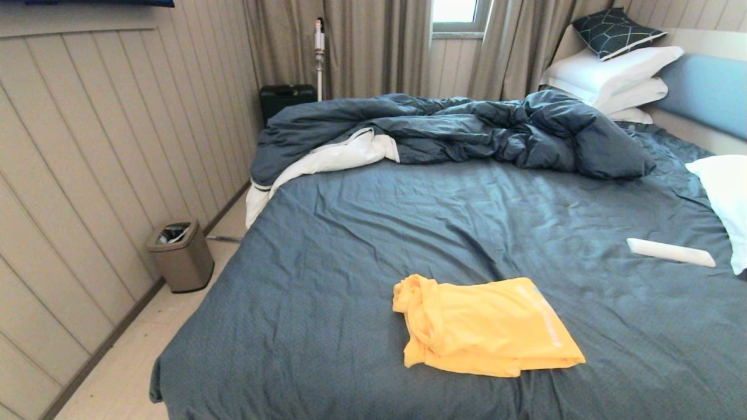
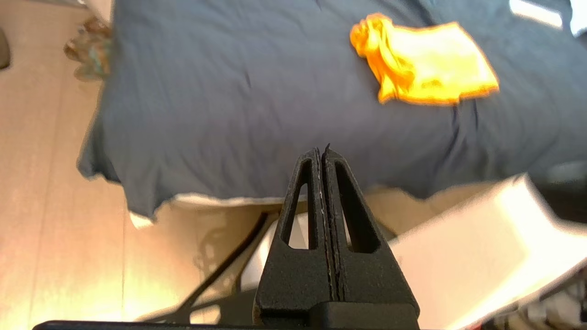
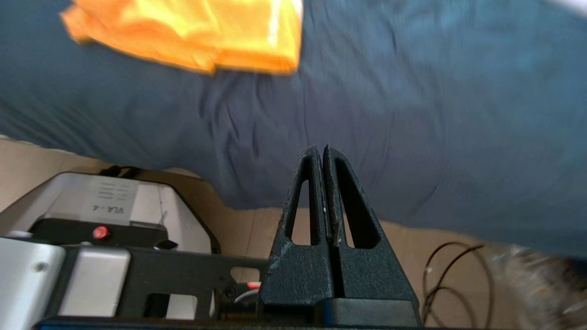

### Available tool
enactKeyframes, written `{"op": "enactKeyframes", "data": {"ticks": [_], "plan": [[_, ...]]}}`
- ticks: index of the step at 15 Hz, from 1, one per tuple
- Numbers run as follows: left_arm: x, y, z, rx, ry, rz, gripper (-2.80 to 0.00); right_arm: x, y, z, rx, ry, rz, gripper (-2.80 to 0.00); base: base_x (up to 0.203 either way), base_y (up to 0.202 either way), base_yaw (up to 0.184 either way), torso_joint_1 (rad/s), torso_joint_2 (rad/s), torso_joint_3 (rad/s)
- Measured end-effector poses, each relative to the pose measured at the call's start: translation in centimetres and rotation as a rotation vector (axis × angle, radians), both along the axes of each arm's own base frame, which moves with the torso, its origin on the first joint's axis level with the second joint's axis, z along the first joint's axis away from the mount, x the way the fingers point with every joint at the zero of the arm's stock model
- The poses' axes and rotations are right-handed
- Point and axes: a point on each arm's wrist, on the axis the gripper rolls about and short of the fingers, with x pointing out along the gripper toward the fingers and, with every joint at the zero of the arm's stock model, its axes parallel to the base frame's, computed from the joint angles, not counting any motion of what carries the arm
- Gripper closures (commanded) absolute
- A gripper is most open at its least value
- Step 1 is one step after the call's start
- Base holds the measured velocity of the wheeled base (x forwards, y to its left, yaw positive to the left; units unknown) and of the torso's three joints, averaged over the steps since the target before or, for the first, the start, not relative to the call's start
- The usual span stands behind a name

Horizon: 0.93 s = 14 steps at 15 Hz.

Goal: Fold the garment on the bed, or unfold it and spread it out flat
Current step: Unford the yellow T-shirt

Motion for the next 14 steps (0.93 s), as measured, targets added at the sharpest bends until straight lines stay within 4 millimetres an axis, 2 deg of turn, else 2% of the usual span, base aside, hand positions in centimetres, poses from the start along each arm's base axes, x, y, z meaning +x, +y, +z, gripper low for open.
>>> {"op": "enactKeyframes", "data": {"ticks": [3, 5, 7, 8, 10, 12, 14], "plan": [[-0.8, 0.3, -4.0, 0.046, -0.011, 0.07, 0.0, 0.6, 0.0, -4.7, 0.041, -0.006, -0.043, 0.0, 0.0, 0.0, 0.0, 0.0, 0.0, 0.0], [-0.2, 0.6, -7.0, 0.11, -0.049, 0.149, 0.0, 2.2, 0.1, -8.2, 0.032, -0.042, -0.059, 0.0, 0.0, 0.0, 0.0, 0.0, 0.0, 0.0], [0.8, 1.0, -9.9, 0.195, -0.106, 0.264, 0.0, 3.3, 0.1, -10.5, 0.003, -0.147, -0.099, 0.0, 0.0, 0.0, 0.0, 0.0, 0.0, 0.0], [1.4, 1.2, -11.2, 0.224, -0.142, 0.33, 0.0, 3.6, 0.0, -10.9, -0.014, -0.216, -0.157, 0.0, 0.0, 0.0, 0.0, 0.0, 0.0, 0.0], [1.9, 1.4, -12.1, 0.219, -0.235, 0.424, 0.0, 3.4, -0.2, -10.8, -0.038, -0.328, -0.299, 0.0, 0.0, 0.0, 0.0, 0.0, 0.0, 0.0], [2.0, 1.3, -12.8, 0.234, -0.248, 0.363, 0.0, 3.0, -0.4, -10.9, -0.066, -0.362, -0.421, 0.0, 0.0, 0.0, 0.0, 0.0, 0.0, 0.0], [2.0, 1.2, -13.1, 0.277, -0.267, 0.312, 0.0, 2.4, -0.3, -11.3, -0.067, -0.368, -0.372, 0.0, 0.0, 0.0, 0.0, 0.0, 0.0, 0.0]]}}
